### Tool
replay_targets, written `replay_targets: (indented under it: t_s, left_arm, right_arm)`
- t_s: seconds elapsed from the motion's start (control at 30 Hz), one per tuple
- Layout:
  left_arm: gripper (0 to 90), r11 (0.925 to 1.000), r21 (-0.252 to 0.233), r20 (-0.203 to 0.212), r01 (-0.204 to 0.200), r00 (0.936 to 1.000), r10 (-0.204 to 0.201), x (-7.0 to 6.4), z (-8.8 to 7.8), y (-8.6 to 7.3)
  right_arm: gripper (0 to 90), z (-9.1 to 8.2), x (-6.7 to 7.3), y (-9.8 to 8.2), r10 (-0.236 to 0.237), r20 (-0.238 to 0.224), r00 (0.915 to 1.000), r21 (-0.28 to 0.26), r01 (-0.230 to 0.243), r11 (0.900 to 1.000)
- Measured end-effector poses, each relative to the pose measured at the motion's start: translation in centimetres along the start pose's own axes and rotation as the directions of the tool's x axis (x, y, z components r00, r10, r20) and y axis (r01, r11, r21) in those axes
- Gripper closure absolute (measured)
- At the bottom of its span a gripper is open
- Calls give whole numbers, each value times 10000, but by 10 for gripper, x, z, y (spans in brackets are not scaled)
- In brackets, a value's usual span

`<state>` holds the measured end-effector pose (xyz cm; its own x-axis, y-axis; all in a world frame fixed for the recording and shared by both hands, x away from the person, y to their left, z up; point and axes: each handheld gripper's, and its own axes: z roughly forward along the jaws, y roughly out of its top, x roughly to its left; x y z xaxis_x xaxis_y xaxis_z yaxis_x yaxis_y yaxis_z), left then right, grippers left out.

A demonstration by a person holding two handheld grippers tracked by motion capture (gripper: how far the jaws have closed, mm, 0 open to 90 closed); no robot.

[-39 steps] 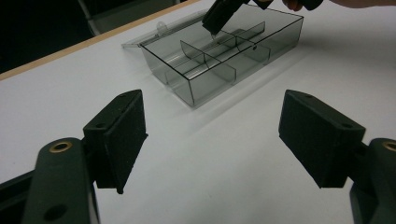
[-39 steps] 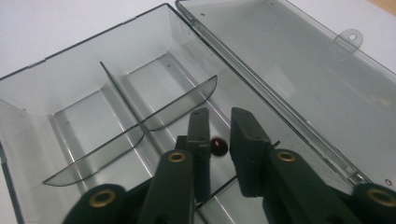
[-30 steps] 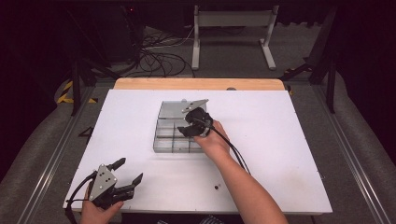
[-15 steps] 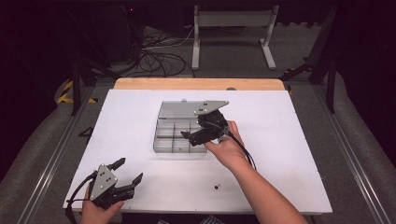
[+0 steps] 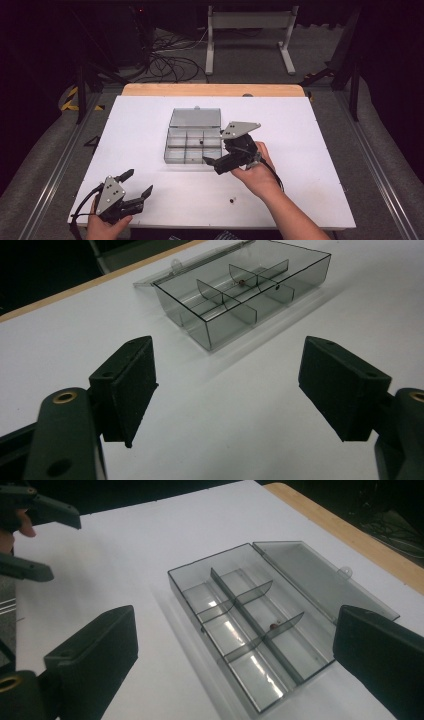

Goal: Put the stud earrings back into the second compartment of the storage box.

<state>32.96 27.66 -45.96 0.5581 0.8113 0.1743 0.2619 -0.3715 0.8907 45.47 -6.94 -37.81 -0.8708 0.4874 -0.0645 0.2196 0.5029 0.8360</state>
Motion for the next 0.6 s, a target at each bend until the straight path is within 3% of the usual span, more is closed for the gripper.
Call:
replay_targets:
  t_s: [0.33, 0.43, 0.6]
  left_arm:
    - [235, 10000, 9, -45, -52, 10000, 52, -1, 0, 0]
    - [235, 10000, 49, -9, -21, 10000, 21, -1, 1, 0]
    - [235, 10000, 30, -26, -49, 10000, 49, -1, 1, 0]
  right_arm:
    - [20, -18, 10, -25, 177, -514, 9985, 206, -167, 9996]
    - [3, -23, 12, -34, 322, -1149, 9929, 555, -260, 9981]
    - [8, -28, 16, -43, 259, -1289, 9913, 775, -160, 9969]
